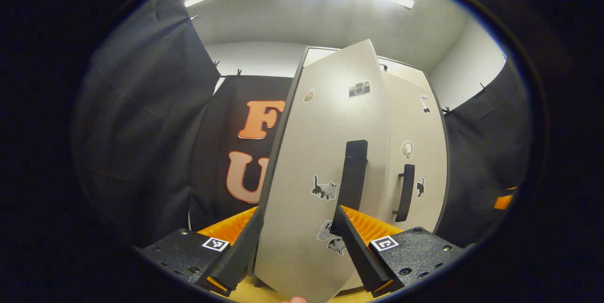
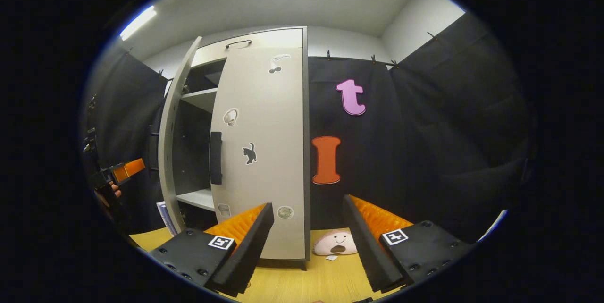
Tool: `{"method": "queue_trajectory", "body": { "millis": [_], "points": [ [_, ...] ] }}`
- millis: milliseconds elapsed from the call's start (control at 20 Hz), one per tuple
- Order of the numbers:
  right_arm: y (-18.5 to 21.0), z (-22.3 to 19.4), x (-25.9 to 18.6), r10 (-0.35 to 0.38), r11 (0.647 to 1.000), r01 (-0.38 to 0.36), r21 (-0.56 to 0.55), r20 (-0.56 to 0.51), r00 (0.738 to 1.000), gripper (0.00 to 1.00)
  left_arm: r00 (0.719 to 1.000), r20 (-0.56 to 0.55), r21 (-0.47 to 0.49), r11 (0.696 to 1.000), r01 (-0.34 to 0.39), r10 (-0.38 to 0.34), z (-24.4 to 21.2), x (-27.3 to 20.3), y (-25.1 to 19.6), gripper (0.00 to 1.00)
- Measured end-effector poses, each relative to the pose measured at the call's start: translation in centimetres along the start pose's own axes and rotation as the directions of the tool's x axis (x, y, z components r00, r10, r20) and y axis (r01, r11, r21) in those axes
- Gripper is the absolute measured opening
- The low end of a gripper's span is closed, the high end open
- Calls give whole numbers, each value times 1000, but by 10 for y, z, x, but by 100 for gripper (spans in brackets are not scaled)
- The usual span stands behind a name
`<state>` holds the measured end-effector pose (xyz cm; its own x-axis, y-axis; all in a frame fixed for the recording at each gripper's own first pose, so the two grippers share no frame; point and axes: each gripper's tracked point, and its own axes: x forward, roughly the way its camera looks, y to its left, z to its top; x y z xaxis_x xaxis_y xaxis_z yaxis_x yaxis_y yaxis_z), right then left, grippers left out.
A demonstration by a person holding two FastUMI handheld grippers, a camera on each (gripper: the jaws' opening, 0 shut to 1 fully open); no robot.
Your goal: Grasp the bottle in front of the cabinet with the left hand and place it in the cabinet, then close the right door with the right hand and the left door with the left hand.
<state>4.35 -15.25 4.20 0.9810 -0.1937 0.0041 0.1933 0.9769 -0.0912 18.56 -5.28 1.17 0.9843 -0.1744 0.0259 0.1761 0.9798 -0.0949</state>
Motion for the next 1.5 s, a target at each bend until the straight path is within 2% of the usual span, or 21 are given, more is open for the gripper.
{"method": "queue_trajectory", "body": {
  "millis": [150,350,800,850,900,1300,1350,1400,1500],
  "points": [
    [-9,-2,-5,-25,1000,25,7,-8,1000,98,1000,8,-3,1000,19,-19,1,2,-10,94],
    [-9,-3,-6,-22,1000,22,18,-12,1000,98,1000,2,7,1000,30,-30,2,-1,-19,94],
    [-4,-13,-4,49,998,-48,27,-32,998,98,999,-46,29,1000,-4,6,-11,-38,-50,94],
    [-5,-15,-4,59,998,-58,32,-36,998,98,999,-51,31,999,-10,11,-14,-43,-55,91],
    [-6,-17,-6,70,997,-68,39,-40,997,98,998,-57,34,999,-17,19,-17,-49,-59,94],
    [-31,-35,-18,115,991,-110,71,-71,991,98,999,-53,36,999,-4,6,-29,-91,-121,94],
    [-33,-37,-20,121,990,-115,75,-73,990,98,999,-53,43,999,-1,3,-31,-97,-131,91],
    [-36,-37,-23,125,990,-119,78,-72,990,98,999,-54,52,999,-1,4,-33,-101,-140,94],
    [-40,-38,-26,129,990,-123,72,-73,989,98,998,-63,71,997,7,-3,-39,-111,-158,94]
  ]
}}
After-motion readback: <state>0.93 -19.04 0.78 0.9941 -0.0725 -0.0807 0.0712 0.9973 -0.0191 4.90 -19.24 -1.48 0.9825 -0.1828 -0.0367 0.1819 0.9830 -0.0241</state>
